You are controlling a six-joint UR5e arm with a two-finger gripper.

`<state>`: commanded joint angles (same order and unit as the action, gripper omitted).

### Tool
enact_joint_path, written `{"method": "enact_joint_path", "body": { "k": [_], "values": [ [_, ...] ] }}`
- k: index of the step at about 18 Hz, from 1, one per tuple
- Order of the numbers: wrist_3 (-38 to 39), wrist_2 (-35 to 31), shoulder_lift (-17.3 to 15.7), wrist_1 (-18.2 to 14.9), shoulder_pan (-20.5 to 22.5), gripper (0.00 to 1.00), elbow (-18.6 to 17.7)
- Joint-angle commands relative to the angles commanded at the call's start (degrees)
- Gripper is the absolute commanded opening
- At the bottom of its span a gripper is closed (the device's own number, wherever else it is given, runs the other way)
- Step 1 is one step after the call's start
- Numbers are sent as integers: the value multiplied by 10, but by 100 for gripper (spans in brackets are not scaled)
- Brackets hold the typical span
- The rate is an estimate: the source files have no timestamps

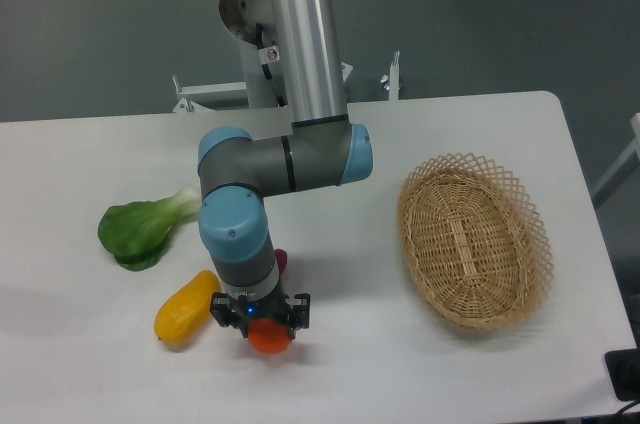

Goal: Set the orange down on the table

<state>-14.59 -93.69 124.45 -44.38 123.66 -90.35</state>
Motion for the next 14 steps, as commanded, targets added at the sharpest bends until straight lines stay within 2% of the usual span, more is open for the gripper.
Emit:
{"method": "enact_joint_path", "body": {
  "k": [3, 9, 14],
  "values": [
    [0, 0, -2, 0, 0, 100, 3],
    [-5, 0, -17, -1, 1, 100, 16],
    [-80, 8, -54, -11, 30, 100, 25]
  ]
}}
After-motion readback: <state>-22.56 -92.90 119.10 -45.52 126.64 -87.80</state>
